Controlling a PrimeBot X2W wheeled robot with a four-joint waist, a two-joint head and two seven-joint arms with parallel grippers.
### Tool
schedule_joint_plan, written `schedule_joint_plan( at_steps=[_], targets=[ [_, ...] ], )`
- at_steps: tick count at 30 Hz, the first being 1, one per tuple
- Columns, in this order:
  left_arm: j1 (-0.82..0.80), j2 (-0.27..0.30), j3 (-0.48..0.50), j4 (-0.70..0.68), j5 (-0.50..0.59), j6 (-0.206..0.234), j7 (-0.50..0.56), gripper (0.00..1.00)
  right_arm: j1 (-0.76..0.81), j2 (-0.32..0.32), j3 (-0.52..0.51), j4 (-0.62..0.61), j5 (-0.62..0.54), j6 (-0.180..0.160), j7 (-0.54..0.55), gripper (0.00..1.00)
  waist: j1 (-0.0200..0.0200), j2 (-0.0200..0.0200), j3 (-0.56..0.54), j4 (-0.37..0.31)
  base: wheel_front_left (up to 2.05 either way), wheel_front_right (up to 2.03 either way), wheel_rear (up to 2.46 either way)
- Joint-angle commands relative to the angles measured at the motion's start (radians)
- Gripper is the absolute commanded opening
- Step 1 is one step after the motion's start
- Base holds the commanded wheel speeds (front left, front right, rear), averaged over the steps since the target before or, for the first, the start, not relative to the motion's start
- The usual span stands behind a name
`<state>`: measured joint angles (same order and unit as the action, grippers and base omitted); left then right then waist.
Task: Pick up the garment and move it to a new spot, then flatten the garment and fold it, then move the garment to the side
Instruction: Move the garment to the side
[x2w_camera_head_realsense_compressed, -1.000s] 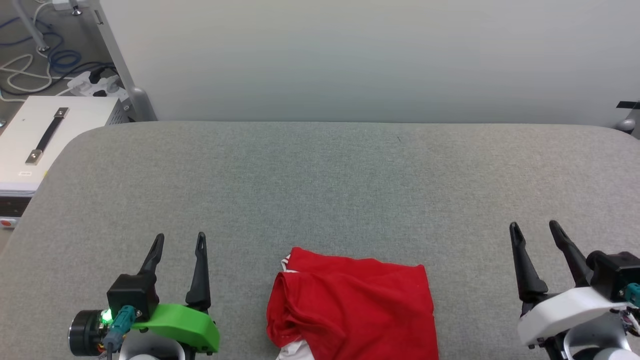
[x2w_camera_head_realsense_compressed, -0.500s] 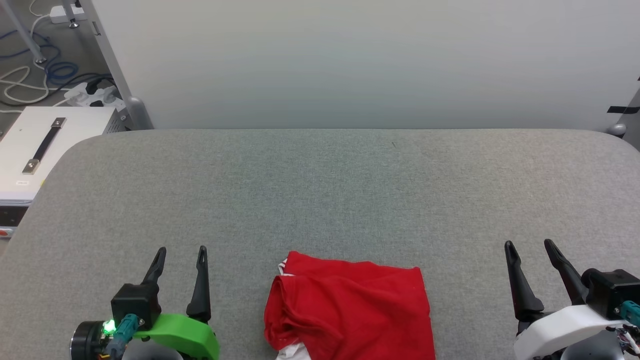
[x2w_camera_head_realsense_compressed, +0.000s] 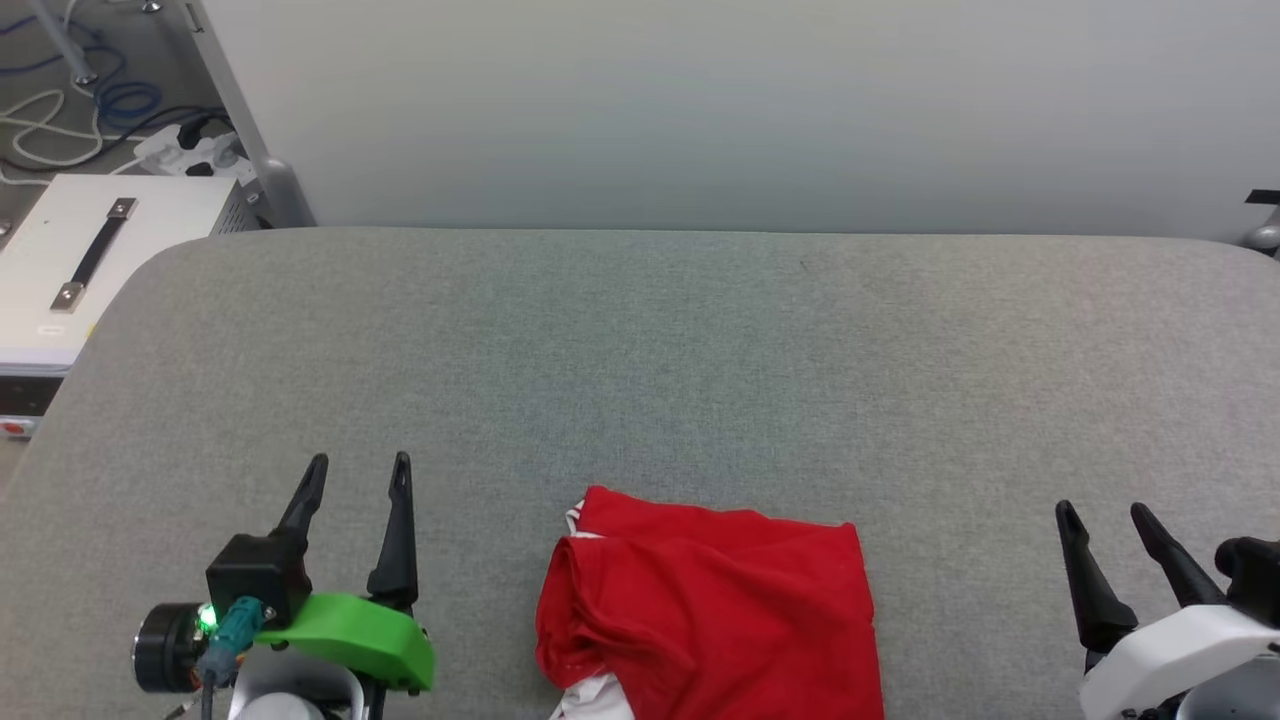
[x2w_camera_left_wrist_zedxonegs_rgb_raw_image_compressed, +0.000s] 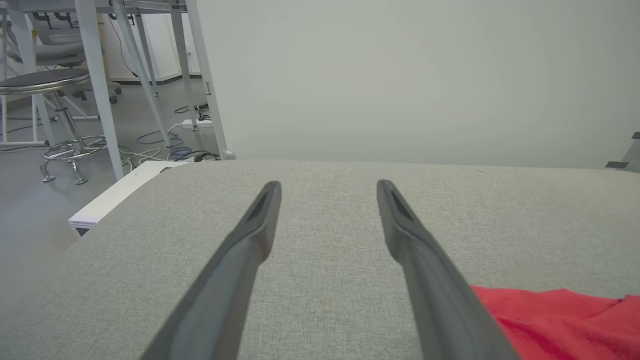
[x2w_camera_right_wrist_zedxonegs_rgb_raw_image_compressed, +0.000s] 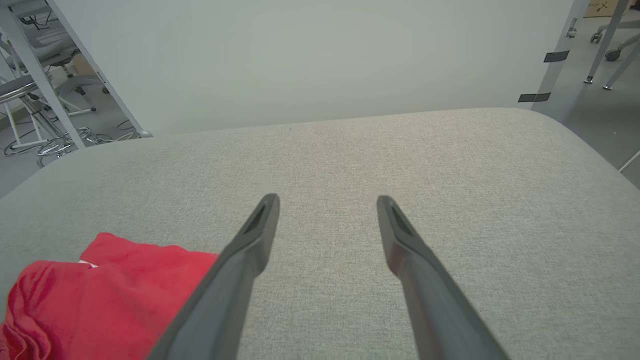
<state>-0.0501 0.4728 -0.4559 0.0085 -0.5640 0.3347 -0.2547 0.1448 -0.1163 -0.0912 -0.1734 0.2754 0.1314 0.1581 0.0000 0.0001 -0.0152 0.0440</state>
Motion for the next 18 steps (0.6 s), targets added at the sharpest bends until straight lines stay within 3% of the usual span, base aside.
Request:
schedule_joint_plan(
  at_steps=[1, 9, 18],
  targets=[
    [-0.027, -0.002, 0.009, -0.01, 0.002, -0.011, -0.005, 1.0, 0.0, -0.019, -0.004, 0.009, 0.028, -0.001, 0.021, 1.0, 0.0, -0.0001, 0.027, 0.027, 0.0, 0.0, 0.0],
    [-0.063, -0.044, 0.049, -0.047, 0.034, -0.034, -0.007, 1.0, -0.007, -0.135, 0.087, 0.055, 0.185, -0.001, 0.219, 1.0, 0.0, -0.0001, 0.106, 0.102, 0.0, 0.0, 0.0],
    [-0.085, -0.105, 0.1, -0.067, 0.085, -0.072, -0.007, 1.0, -0.065, -0.184, 0.249, 0.108, 0.337, -0.001, 0.334, 1.0, 0.0, -0.0001, 0.174, 0.164, 0.0, 0.0, 0.0]
  ],
)
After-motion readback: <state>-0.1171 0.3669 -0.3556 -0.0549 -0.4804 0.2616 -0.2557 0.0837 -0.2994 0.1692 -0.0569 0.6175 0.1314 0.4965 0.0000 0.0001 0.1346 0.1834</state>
